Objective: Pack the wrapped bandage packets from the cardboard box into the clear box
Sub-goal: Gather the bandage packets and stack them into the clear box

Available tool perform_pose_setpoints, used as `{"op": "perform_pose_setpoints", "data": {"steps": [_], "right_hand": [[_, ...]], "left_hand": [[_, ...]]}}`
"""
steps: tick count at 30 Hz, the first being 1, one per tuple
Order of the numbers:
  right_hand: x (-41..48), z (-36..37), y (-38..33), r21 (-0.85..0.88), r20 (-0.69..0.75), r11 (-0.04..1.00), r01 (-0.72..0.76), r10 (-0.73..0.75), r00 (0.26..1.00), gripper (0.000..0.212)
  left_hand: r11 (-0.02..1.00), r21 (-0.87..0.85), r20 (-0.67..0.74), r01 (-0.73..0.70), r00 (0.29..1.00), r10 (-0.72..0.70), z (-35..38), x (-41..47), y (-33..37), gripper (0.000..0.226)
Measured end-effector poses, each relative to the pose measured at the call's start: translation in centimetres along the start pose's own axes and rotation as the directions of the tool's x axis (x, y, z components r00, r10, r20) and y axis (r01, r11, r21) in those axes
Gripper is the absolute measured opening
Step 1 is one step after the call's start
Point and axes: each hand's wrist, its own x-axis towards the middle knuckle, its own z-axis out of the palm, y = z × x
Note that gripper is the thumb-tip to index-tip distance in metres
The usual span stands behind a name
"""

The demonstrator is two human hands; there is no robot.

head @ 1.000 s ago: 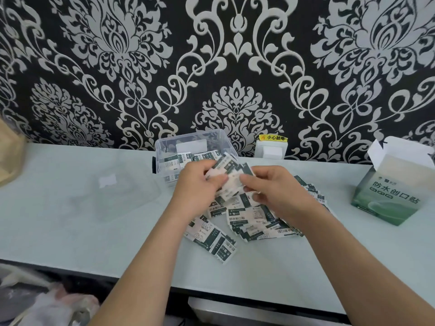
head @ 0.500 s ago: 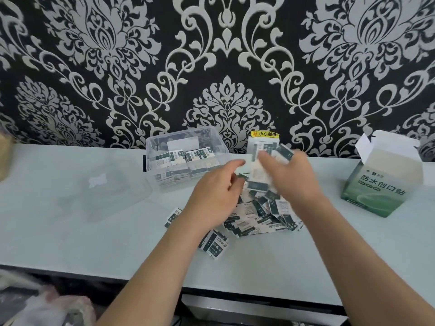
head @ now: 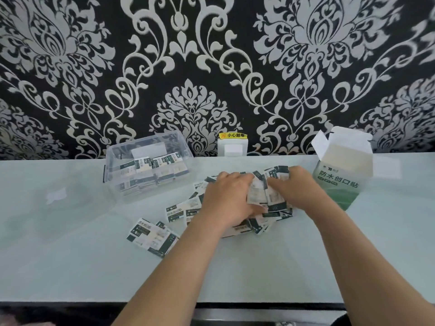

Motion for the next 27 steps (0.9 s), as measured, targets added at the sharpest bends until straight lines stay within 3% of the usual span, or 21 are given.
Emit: {"op": "perform_pose_setpoints", "data": {"steps": [7,11,16,19,23,27], "right_hand": [[0.1,-0.8,0.3,0.113,-0.053,0.994,0.012,-0.006,0.999,0.013],[0.3,-0.8,0.6,0.088,-0.112,0.996,0.011,-0.001,0.994,0.014],[0.1,-0.3,0.4,0.087,-0.097,0.996,-0.018,0.026,0.995,0.017],[-0.1,-0.3,0.2,0.097,-0.079,0.995,-0.029,0.037,0.996,0.019],[-0.3,-0.4,0.0,0.205,-0.096,0.978,-0.023,0.044,0.994,0.015],[-0.2,-0.6,-0.3,0.454,-0.094,0.891,-0.022,0.072,0.993,0.018]], "left_hand": [[0.999,0.027,-0.009,0.024,1.000,-0.023,-0.4,0.6,-0.4,0.057],[0.999,0.045,-0.045,-0.007,0.999,0.009,-0.4,0.4,-0.8,0.042],[0.999,0.032,0.011,-0.008,1.000,0.007,-0.3,0.0,-0.5,0.061],[0.996,0.085,-0.026,-0.004,1.000,0.006,-0.4,0.2,-0.4,0.054],[0.999,0.014,-0.081,0.032,0.996,-0.031,-0.6,0.1,-0.4,0.038],[0.960,-0.239,-0.090,0.145,0.981,-0.171,-1.3,-0.3,-0.7,0.020]]}}
